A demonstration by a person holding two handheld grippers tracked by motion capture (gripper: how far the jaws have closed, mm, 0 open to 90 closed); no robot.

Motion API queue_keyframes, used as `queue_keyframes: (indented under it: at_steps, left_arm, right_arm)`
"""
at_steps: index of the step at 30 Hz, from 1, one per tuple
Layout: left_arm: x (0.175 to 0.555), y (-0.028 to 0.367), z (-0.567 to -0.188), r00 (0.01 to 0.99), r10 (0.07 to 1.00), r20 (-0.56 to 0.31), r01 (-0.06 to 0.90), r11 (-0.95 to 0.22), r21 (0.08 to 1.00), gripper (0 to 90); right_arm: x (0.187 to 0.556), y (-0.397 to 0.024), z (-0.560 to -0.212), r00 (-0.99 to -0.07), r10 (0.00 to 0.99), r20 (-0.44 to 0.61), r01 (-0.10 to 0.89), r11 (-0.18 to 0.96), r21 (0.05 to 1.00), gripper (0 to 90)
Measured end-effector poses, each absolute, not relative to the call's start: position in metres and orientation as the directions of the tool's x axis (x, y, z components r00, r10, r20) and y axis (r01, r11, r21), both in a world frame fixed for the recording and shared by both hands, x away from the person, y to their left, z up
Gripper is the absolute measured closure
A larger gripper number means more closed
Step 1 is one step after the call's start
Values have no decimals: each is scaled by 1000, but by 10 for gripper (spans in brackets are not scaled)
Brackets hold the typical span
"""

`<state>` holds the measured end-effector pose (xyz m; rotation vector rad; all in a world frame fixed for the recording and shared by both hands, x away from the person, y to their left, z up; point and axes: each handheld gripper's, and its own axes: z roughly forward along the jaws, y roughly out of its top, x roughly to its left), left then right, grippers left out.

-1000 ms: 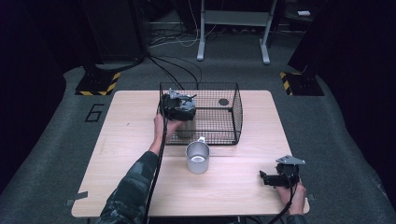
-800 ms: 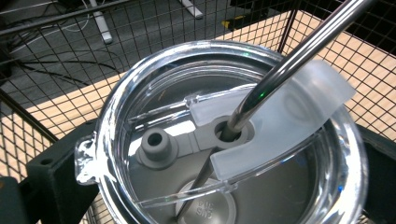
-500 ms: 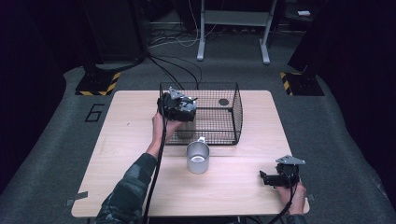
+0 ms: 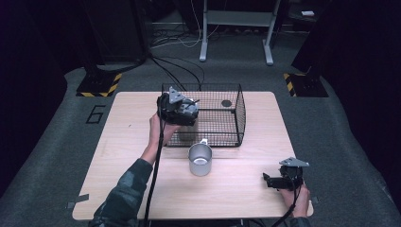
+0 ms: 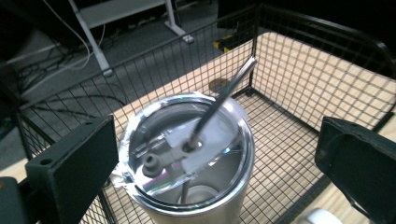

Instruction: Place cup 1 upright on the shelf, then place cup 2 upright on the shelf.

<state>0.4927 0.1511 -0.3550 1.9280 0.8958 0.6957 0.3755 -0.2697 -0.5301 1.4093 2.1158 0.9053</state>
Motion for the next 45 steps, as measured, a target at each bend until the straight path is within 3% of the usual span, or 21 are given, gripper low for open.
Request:
queue_keyframes:
  at_steps: [13,29,37,45]
  left_arm:
    - [448,175,-351,606,780,156,299,-405,864,0]
    - [399,217,-390,565,815,128,339,-370,865,0]
    - [387,251,-428,502,862,73,421,-317,850,0]
    - [385,288,-481,415,909,39,562,-290,775,0]
  right_arm:
    - [376,-270,-530,-384,923,-2,636,266,724,15]
    - [376,-270,-530,-385,923,-3,636,268,724,16]
    - [375,-269,-530,-381,925,-1,638,263,723,16]
    - [375,-269,-530,-381,924,-1,638,264,724,15]
